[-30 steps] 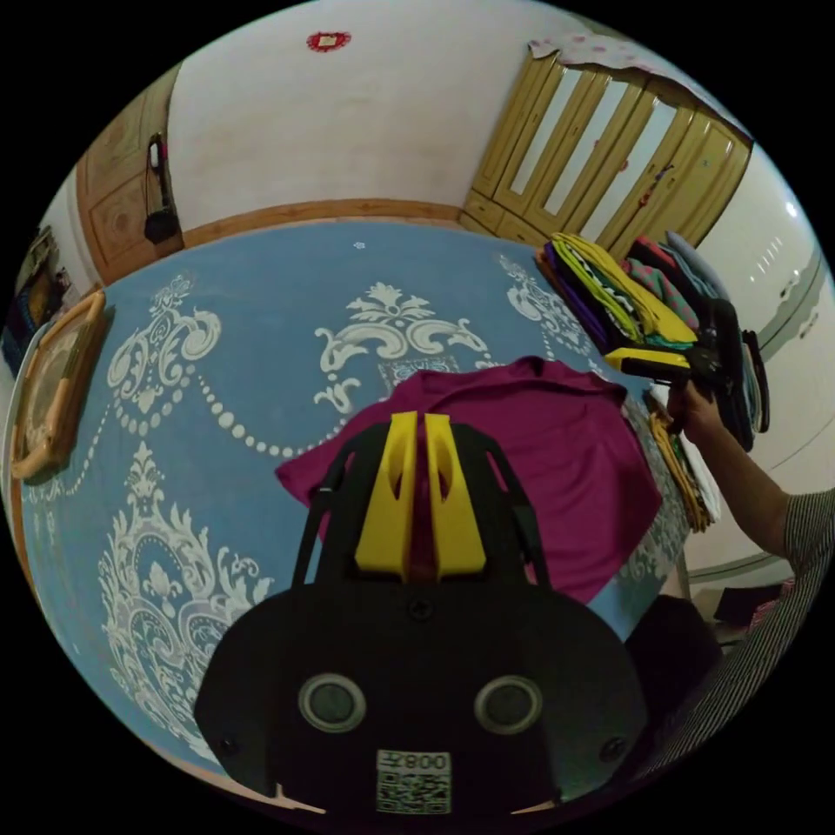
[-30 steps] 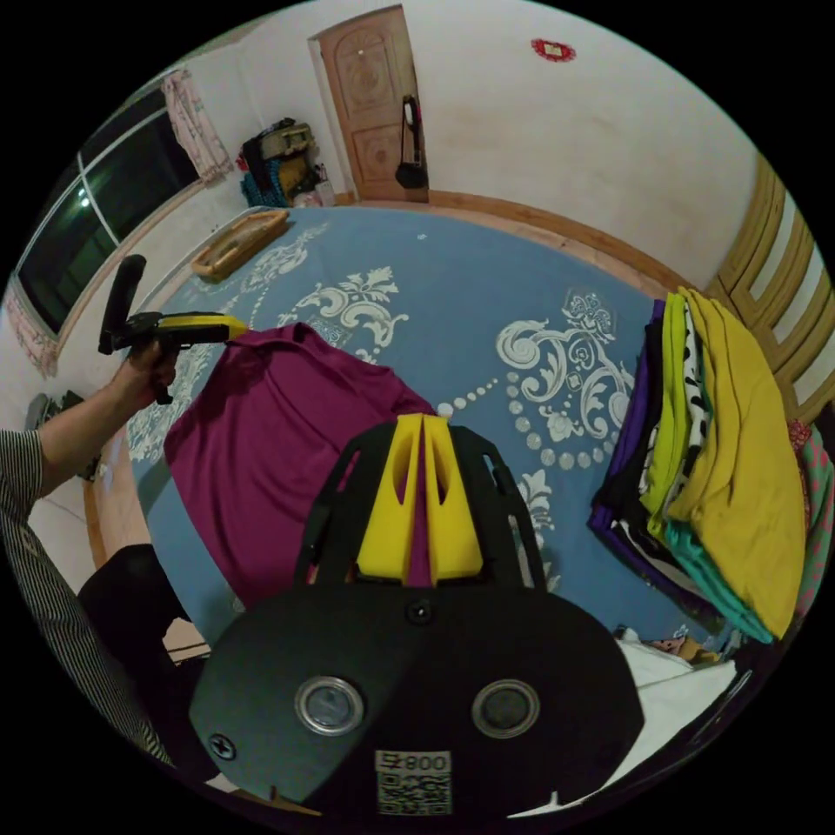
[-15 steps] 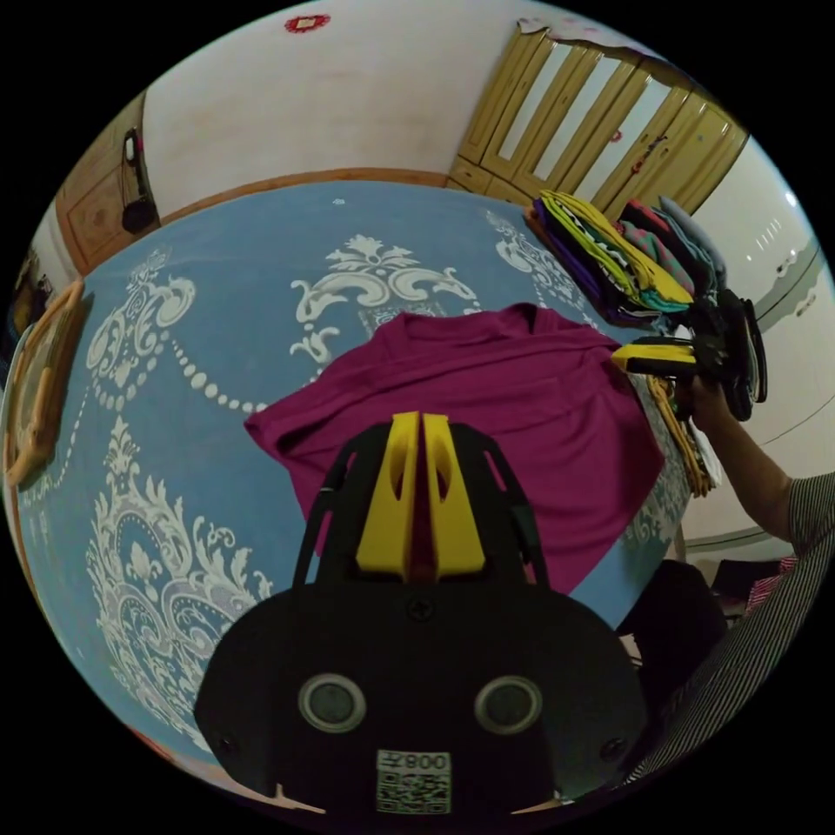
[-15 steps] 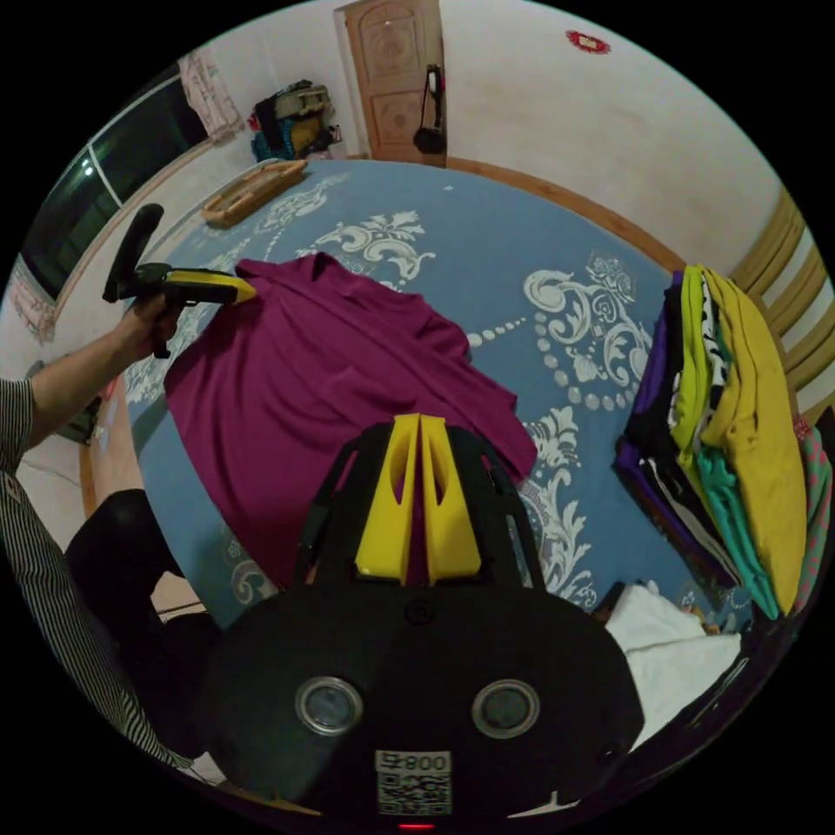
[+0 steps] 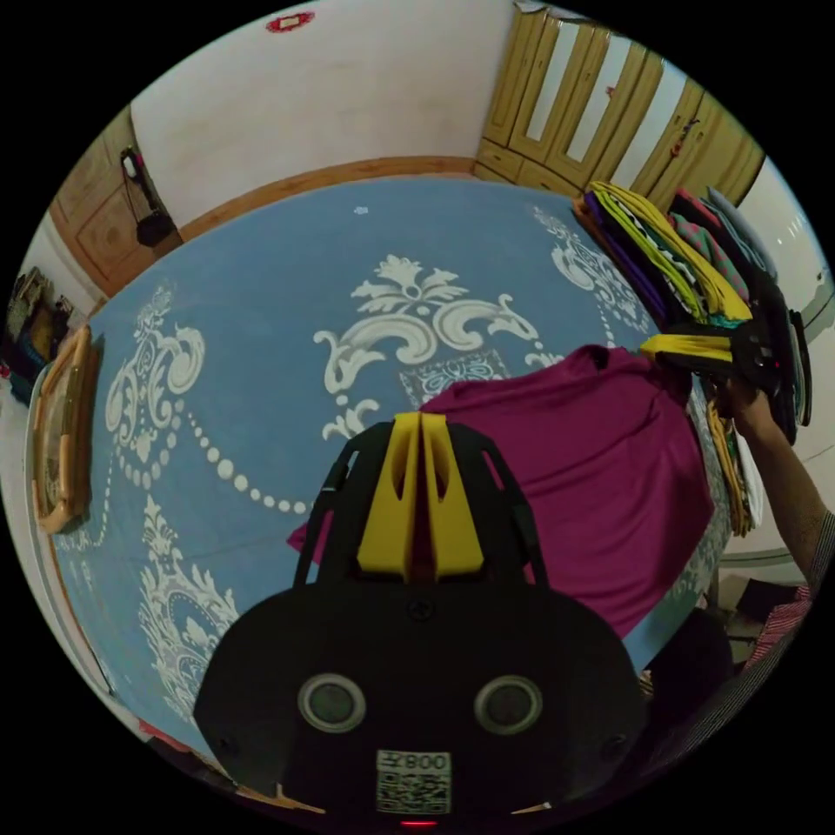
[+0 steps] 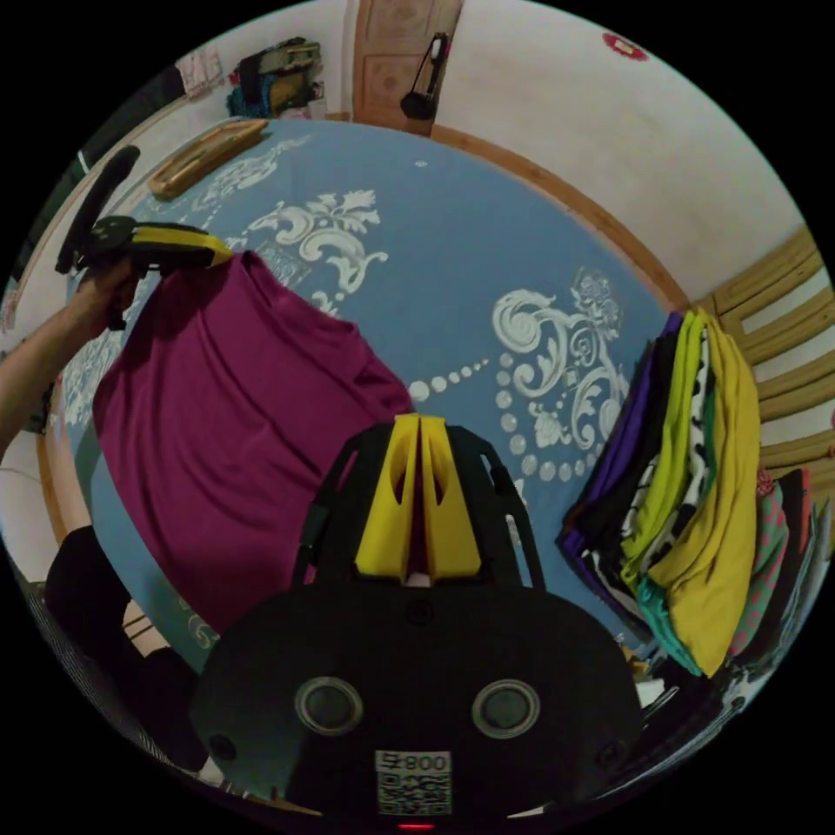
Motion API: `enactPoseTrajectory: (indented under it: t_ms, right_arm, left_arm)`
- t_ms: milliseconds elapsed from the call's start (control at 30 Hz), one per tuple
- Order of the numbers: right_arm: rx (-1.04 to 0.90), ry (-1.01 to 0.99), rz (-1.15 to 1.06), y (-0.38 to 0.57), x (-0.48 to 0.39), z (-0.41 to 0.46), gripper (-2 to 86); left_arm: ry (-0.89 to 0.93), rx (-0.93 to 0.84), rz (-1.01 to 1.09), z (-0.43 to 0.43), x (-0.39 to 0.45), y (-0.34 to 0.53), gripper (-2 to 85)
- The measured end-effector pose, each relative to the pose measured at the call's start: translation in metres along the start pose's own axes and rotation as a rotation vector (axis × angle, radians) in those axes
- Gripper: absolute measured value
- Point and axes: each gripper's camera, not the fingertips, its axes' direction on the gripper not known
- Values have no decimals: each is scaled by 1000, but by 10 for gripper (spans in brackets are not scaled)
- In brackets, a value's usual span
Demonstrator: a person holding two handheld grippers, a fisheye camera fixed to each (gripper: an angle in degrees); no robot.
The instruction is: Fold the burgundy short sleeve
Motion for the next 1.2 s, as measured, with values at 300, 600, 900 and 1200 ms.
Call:
enactPoseTrajectory:
  t_ms: [300,600,900,1200]
  right_arm:
    - [148,-88,21,20,4,-28,-5]
    - [-13,-94,17,12,15,-1,-5]
    - [14,-128,144,5,56,-6,-3]
    - [134,-182,26,71,22,-38,33]
  left_arm:
    - [79,125,-36,-38,-17,37,1]
    - [46,18,-90,-22,-41,24,1]
    - [124,134,-215,-59,-78,24,8]
    - [174,101,23,-85,-30,65,67]
